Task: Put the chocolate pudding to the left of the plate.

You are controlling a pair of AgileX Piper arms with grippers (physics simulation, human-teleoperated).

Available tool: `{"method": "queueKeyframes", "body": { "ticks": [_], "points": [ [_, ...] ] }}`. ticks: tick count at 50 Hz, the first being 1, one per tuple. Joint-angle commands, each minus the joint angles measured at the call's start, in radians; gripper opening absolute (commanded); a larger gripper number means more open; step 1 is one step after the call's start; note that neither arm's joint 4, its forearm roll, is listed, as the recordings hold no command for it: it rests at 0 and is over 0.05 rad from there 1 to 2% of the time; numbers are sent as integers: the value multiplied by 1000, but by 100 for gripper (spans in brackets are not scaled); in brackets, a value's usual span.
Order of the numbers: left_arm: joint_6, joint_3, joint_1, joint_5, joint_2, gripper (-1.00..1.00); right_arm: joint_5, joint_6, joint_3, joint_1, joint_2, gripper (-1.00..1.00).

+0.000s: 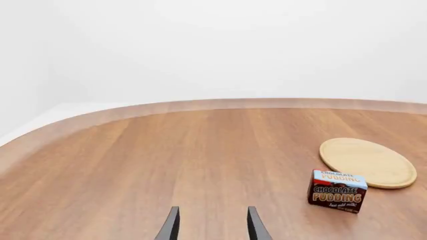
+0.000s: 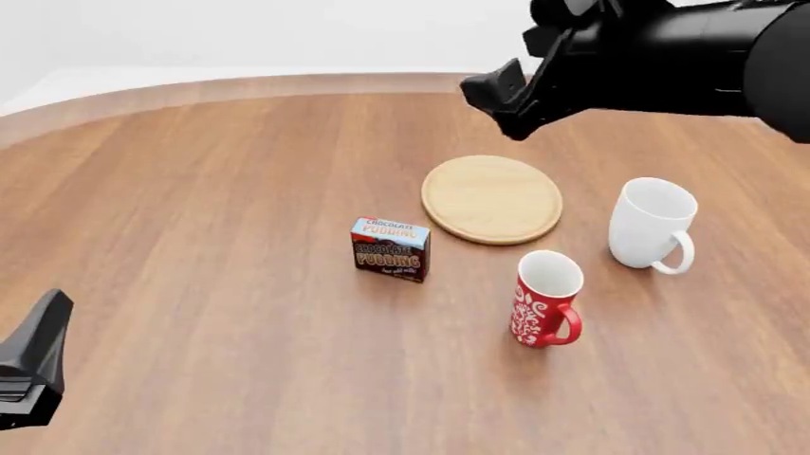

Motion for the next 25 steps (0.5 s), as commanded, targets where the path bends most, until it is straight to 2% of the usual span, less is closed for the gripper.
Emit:
{"method": "queueKeyframes", "body": {
  "ticks": [1, 10, 25],
  "points": [
    [0, 0, 0, 0, 0, 100, 51, -46, -104, 93, 188, 100],
    [0, 0, 0, 0, 0, 100, 24, -31, -90, 117, 236, 100],
    [0, 0, 0, 0, 0, 100, -11, -24, -101, 109, 309, 100]
  ]
}}
